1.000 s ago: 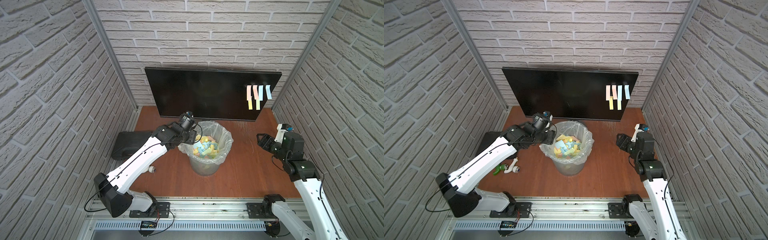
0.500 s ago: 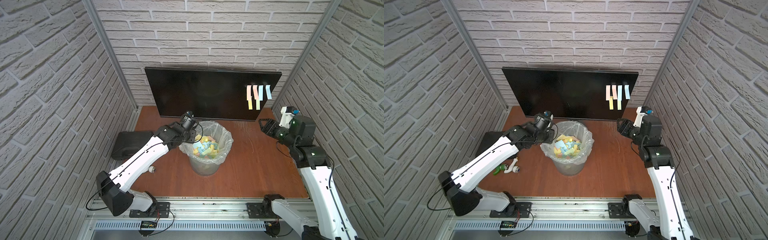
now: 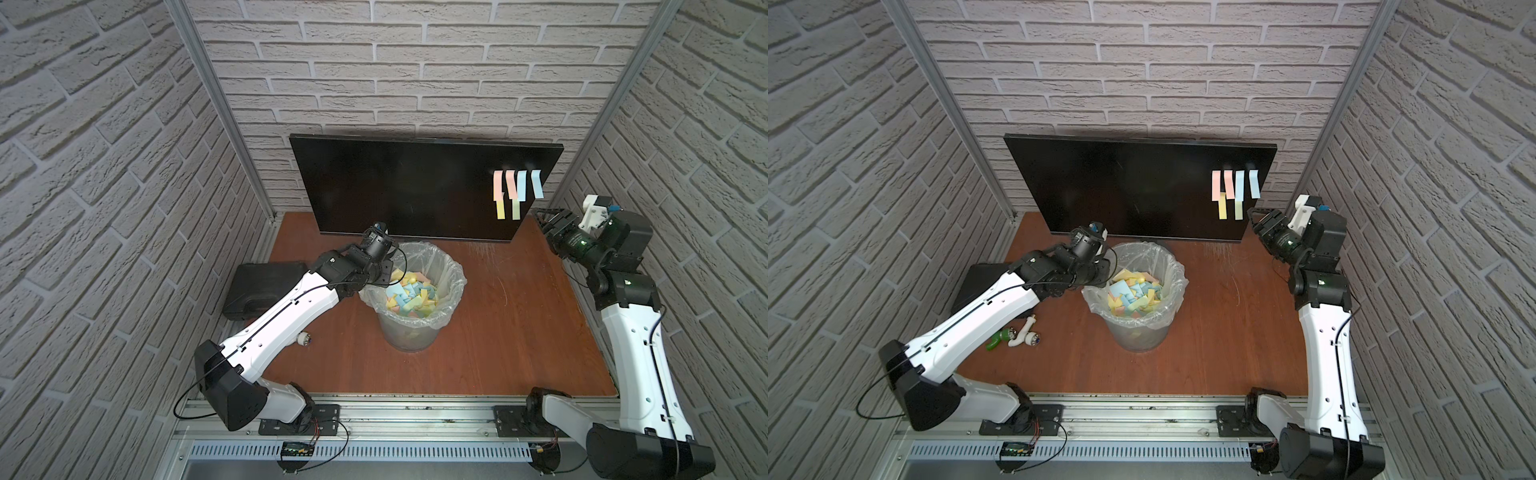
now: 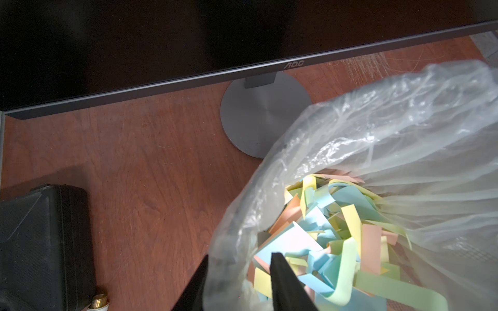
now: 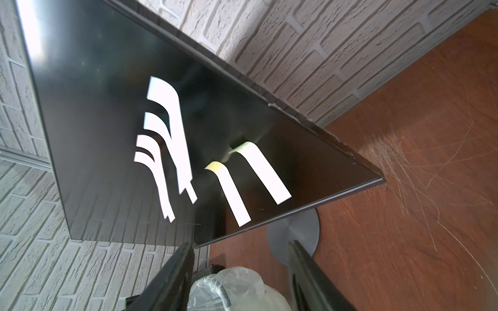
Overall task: Remove the sticky note from the monitor
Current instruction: Pick up the trash bin from the center of the board, then tear off the sticky note from the monitor.
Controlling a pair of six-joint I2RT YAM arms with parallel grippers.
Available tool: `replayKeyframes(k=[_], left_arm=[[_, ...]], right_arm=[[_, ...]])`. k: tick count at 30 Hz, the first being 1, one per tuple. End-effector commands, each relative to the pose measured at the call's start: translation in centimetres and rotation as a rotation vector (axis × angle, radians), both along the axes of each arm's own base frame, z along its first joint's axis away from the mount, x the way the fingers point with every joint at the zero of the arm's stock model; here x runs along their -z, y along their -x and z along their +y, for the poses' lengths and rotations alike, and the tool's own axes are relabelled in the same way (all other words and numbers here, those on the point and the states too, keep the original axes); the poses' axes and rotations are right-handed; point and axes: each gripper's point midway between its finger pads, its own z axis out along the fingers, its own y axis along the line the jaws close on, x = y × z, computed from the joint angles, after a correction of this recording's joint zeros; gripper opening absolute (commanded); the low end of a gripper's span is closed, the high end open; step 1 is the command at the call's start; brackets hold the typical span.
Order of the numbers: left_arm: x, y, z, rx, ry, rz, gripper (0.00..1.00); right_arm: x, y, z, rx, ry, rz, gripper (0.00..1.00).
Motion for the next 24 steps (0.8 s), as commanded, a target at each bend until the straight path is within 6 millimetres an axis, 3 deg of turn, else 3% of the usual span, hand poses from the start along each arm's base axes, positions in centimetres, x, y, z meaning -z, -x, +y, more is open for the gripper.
replayKeyframes(k=[1, 15, 19, 24], left_arm=[[-0.1, -0.4, -0.5, 0.001, 0.014, -0.018, 0.37], [0.1, -0.6, -0.8, 0.012, 0.013, -0.007, 0.34], [-0.1, -0.7, -1.0, 0.015, 0.011, -0.005, 0.32], [-0.1, -0.8, -0.9, 0.011, 0.009, -0.008, 0.32]], right_arm=[[-4.2, 0.9, 0.1, -0.017, -0.024, -0.125, 0.59], [-5.8, -1.7, -0.8, -0.047, -0.078, -0.211, 0.57], [-5.3, -3.1, -1.0, -0.06, -0.104, -0.201, 0.52], [-6.1, -3.9, -0.9, -0.082, -0.105, -0.235, 0.46]])
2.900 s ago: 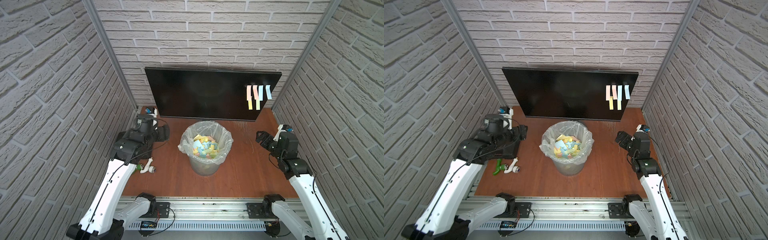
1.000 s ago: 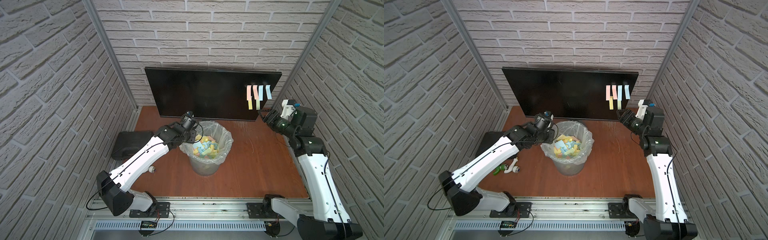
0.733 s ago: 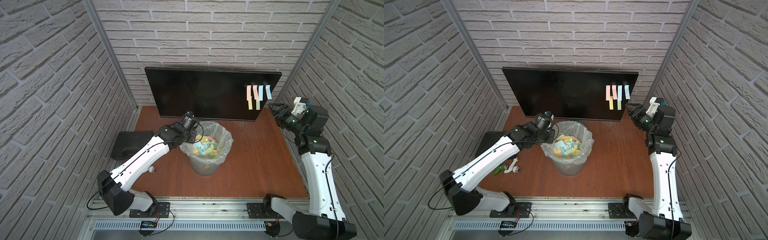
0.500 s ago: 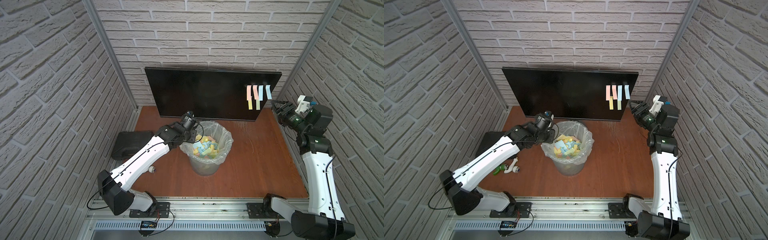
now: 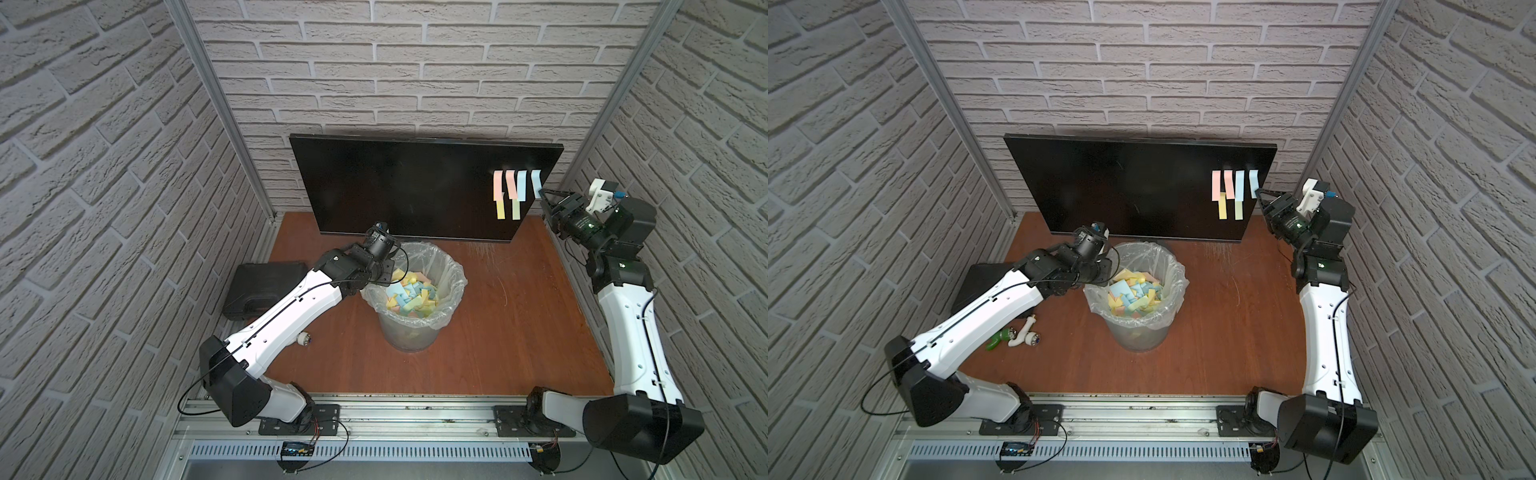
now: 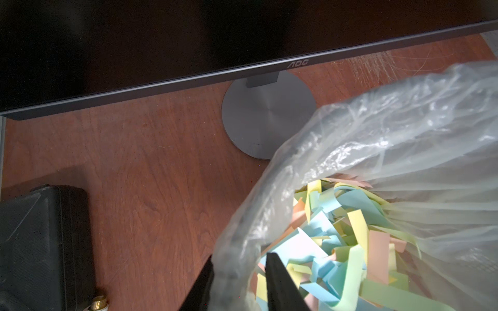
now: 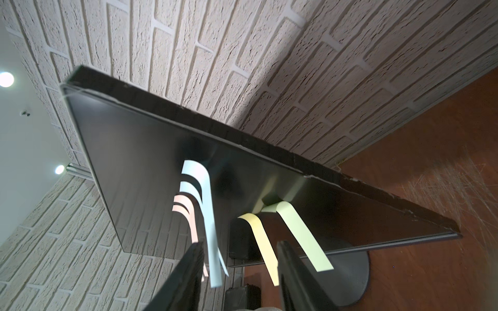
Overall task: Remove the sticky note from the monitor
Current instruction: Tear off the sticky note from the monitor.
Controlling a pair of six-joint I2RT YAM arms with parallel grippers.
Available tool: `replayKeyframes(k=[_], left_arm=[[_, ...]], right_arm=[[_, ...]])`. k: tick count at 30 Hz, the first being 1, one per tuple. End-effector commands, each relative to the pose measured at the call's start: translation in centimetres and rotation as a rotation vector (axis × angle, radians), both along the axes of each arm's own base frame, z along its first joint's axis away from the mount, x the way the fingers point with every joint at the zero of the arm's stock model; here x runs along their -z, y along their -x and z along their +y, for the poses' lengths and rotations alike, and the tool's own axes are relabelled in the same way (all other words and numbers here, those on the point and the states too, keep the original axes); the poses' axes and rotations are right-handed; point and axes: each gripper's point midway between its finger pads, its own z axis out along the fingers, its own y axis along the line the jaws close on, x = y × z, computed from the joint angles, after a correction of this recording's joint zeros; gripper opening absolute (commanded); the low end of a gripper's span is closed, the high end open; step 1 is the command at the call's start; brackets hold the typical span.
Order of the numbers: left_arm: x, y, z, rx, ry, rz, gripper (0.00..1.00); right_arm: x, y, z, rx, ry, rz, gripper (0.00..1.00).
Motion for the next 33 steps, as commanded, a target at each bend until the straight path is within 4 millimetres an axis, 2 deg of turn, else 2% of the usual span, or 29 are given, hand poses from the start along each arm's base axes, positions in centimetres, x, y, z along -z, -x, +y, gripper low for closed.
replayKeyframes(k=[1, 10, 13, 21, 27, 33], left_arm=[[-0.6, -0.3, -0.6, 0.011, 0.018, -0.016, 0.32], [-0.4, -0.3, -0.6, 0.009, 0.018, -0.013, 0.32], [-0.4, -0.3, -0.6, 0.009, 0.018, -0.012, 0.32], [-0.3, -0.4, -0.7, 0.007, 0.018, -0.01, 0.32], [-0.4, -0.4, -0.7, 0.008, 0.022, -0.012, 0.32], [-0.4, -0.4, -0.7, 0.008, 0.021, -0.011, 0.31]], right_arm=[[-3.8, 0.4, 0.5, -0.026, 0.033, -0.127, 0.45], [-3.3, 0.2, 0.8, -0.031, 0.033, -0.115, 0.4], [-3.5, 0.1, 1.0, -0.04, 0.033, -0.121, 0.33], [-3.9, 0.2, 1.6, -0.053, 0.04, -0.129, 0.24], [-4.3, 0.7, 1.8, -0.047, 0.046, -0.14, 0.04], [-5.7, 1.9, 2.0, -0.027, 0.07, -0.168, 0.03]])
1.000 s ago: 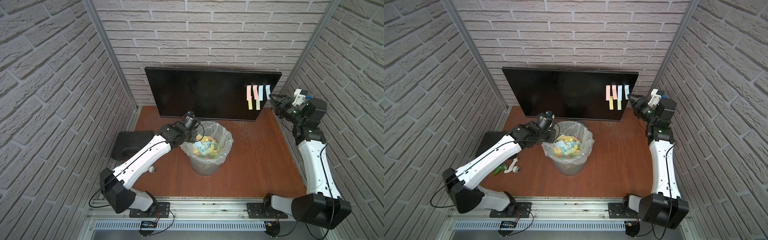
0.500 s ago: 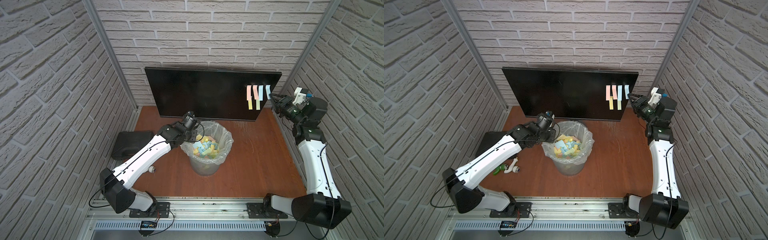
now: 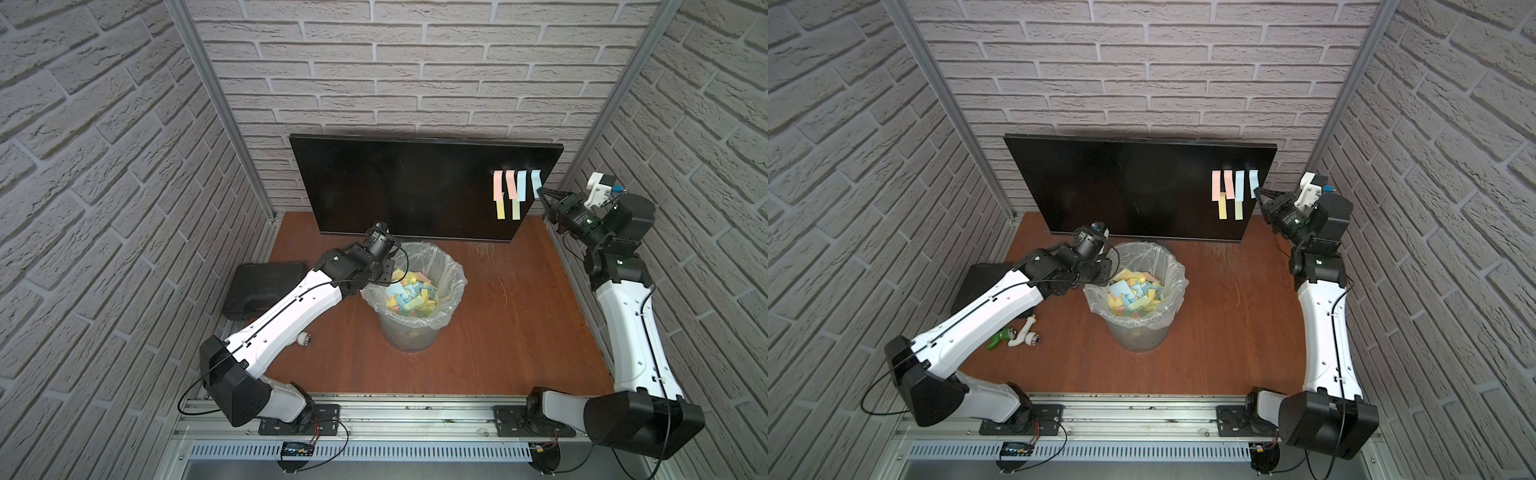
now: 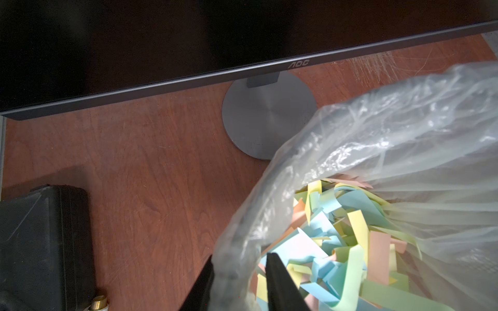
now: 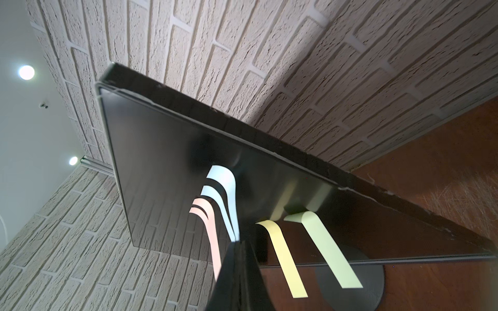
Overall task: Remove the sticky note from the monitor
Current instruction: Tear off the sticky note from the monitor.
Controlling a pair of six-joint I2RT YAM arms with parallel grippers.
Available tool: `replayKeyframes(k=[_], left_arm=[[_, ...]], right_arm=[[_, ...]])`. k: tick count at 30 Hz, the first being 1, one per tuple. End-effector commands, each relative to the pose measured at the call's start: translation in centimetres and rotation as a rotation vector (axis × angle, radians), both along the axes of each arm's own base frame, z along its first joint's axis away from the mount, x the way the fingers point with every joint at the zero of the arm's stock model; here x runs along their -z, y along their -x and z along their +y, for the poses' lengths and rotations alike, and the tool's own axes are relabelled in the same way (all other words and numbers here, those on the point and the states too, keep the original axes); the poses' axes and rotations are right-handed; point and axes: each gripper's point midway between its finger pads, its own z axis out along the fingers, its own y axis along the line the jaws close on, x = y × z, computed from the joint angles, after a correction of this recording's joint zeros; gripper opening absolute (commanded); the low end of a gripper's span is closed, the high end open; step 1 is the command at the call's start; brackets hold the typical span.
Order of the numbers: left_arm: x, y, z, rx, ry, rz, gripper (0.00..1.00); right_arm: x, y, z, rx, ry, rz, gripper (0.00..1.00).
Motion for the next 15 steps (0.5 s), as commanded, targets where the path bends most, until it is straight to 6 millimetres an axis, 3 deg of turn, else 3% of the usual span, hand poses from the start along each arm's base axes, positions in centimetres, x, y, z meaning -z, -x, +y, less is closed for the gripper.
replayKeyframes(k=[1, 15], left_arm=[[-0.4, -0.4, -0.7, 0.009, 0.022, -0.012, 0.32], [-0.5, -0.3, -0.7, 0.009, 0.023, -0.014, 0.31]], right_arm=[[-4.1, 2.0, 0.7, 0.006, 0.058, -0.118, 0.03], [-7.1, 4.7, 1.6, 0.002, 0.084, -0.184, 0.03]])
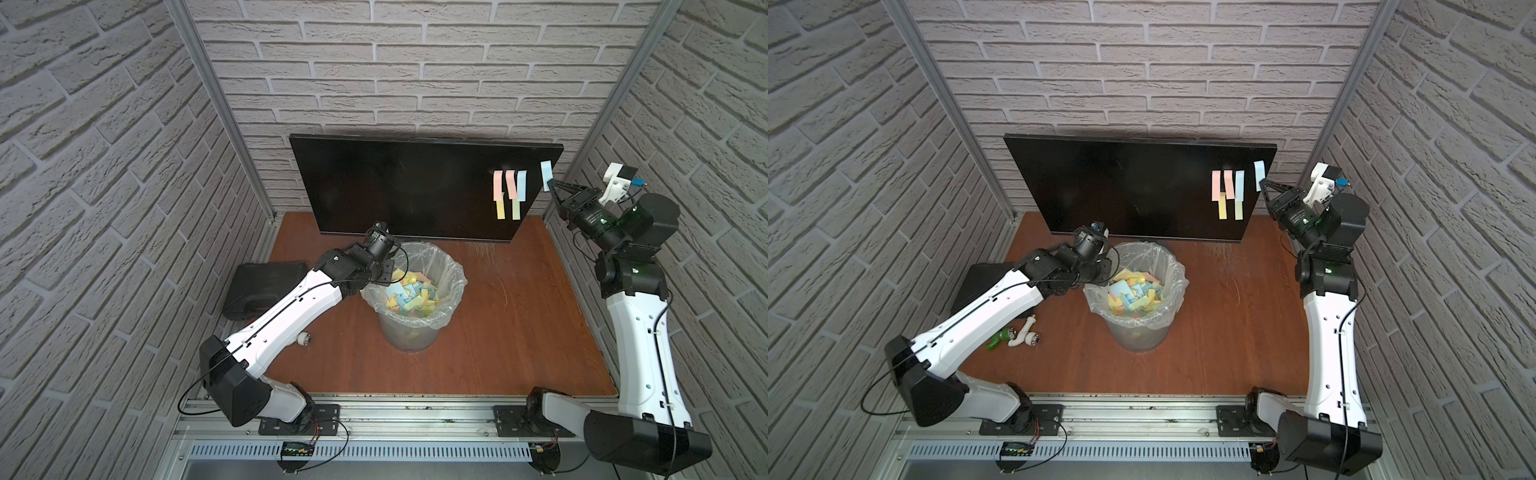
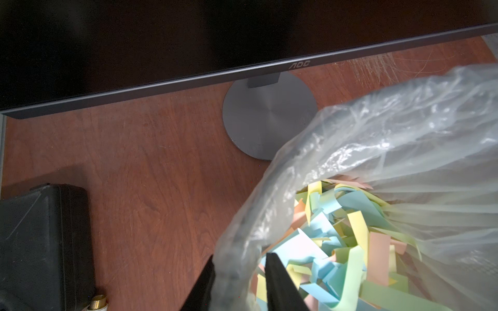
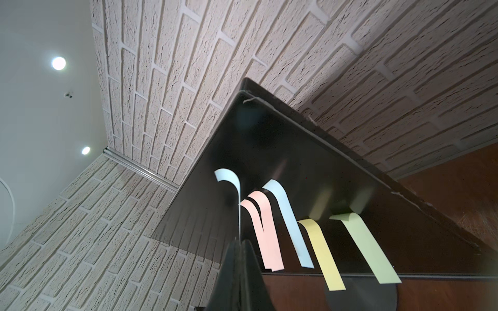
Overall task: Remove the sticky note from the monitor
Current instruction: Tear off the sticky note from the monitor, then place the sticky note in the trash bin.
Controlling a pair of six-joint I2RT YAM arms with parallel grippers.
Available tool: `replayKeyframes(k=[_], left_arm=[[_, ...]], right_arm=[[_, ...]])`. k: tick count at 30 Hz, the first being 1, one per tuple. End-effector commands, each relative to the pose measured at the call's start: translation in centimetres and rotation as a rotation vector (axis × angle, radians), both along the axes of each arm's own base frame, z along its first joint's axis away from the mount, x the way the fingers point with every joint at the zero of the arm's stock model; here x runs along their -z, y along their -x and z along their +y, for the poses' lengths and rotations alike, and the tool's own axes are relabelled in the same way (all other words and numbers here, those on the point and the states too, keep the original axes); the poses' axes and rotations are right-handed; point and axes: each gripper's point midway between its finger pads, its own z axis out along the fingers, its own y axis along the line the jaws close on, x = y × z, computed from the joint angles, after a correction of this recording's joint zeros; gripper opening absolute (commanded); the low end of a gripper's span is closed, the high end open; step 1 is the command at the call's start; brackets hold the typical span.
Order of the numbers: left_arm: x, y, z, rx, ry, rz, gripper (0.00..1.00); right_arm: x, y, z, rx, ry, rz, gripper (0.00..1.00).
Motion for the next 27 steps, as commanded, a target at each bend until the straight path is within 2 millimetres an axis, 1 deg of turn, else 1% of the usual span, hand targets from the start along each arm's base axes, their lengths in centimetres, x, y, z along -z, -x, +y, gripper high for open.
replayKeyframes(k=[1, 3, 6, 11, 17, 19, 21, 23, 27], left_arm=[[-0.5, -0.3, -0.7, 0.011, 0.024, -0.014, 0.31], [-0.5, -0.3, -0.8, 0.01, 0.026, -0.014, 0.31], [-0.5, -0.4, -0.8, 0.01, 0.026, -0.014, 0.31], [-0.6, -0.4, -0.8, 0.011, 0.03, -0.014, 0.31], [-0.5, -0.3, -1.1, 0.015, 0.035, -0.01, 0.32], [-0.5, -0.3, -1.1, 0.017, 0.033, -0.008, 0.32], [-0.4, -0.2, -1.0, 0.017, 0.031, -0.004, 0.31], [-0.4, -0.2, -0.9, 0.013, 0.032, -0.005, 0.31], [-0.4, -0.2, -0.9, 0.011, 0.032, -0.006, 0.32]], right_arm=[[-2.5, 1.9, 1.1, -0.012, 0.04, -0.081, 0.03], [-2.3, 2.7, 2.3, -0.035, 0.057, -0.078, 0.03], [-0.7, 3.7, 5.4, -0.106, 0.107, -0.05, 0.03], [4.0, 6.1, 12.0, -0.278, 0.24, 0.025, 0.03], [10.3, 8.8, 18.8, -0.469, 0.47, 0.101, 0.03], [12.9, 9.4, 20.7, -0.523, 0.568, 0.151, 0.03], [15.5, 9.7, 22.3, -0.562, 0.676, 0.204, 0.03], [17.5, 9.5, 23.3, -0.568, 0.774, 0.239, 0.03], [19.8, 8.8, 24.9, -0.571, 0.91, 0.263, 0.03]])
